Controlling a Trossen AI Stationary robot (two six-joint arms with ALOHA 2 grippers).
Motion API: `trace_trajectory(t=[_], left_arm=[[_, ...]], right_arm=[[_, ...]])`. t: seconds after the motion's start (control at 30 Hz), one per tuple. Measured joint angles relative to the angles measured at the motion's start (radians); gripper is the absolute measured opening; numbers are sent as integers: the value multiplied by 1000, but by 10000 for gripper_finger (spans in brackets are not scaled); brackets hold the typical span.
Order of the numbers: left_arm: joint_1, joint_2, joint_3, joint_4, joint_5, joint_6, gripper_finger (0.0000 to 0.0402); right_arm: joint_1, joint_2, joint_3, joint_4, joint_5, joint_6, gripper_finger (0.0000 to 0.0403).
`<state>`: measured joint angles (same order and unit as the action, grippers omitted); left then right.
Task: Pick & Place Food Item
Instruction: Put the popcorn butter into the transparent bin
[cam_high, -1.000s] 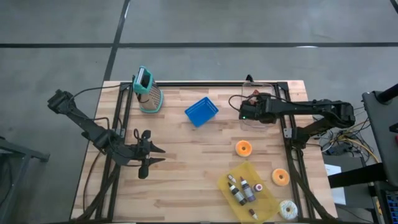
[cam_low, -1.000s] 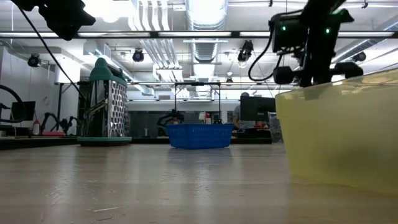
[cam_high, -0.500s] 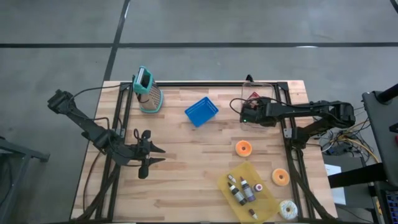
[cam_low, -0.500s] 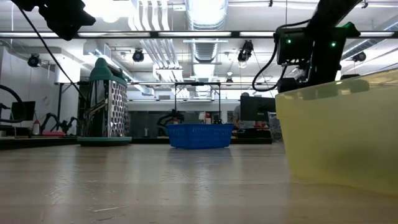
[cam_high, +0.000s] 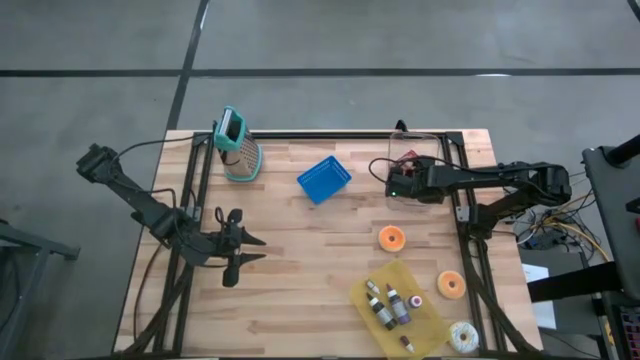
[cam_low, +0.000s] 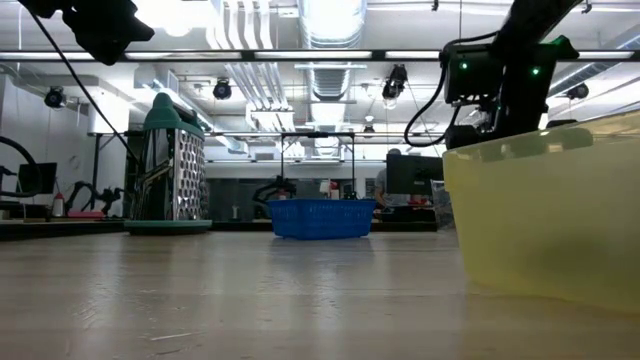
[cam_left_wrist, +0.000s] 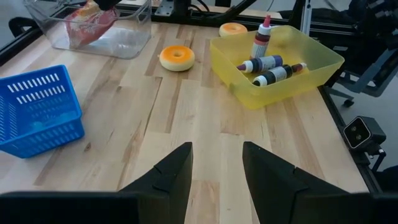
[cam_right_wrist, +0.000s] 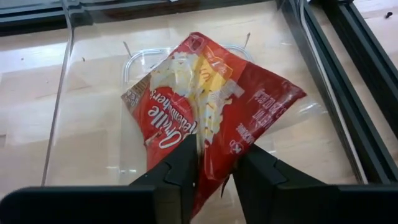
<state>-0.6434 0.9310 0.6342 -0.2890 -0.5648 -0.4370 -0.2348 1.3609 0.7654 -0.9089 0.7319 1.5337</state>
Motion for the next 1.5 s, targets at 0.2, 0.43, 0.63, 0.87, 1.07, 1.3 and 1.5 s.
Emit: trace_trajectory(t=[0.2, 0.43, 0.63, 0.87, 1.07, 1.3, 1.5], left_arm=[[0, 0, 0, 0, 0, 0, 149], [0, 0, 0, 0, 0, 0, 149], [0, 0, 0, 0, 3, 0, 149], [0, 0, 0, 0, 3, 0, 149], [0, 0, 0, 0, 3, -1, 149], [0, 0, 0, 0, 3, -1, 149], [0, 0, 0, 0, 3, -4, 149]], right_arm=[[0, 0, 0, 0, 0, -21, 131], [0, 0, 0, 0, 1, -52, 168], [0, 0, -1, 0, 1, -52, 193], [0, 0, -1, 0, 1, -53, 217], [0, 0, -1, 0, 2, -48, 241], [1, 0, -1, 1, 1, -53, 263], [1, 0, 13, 1, -46, -53, 260]])
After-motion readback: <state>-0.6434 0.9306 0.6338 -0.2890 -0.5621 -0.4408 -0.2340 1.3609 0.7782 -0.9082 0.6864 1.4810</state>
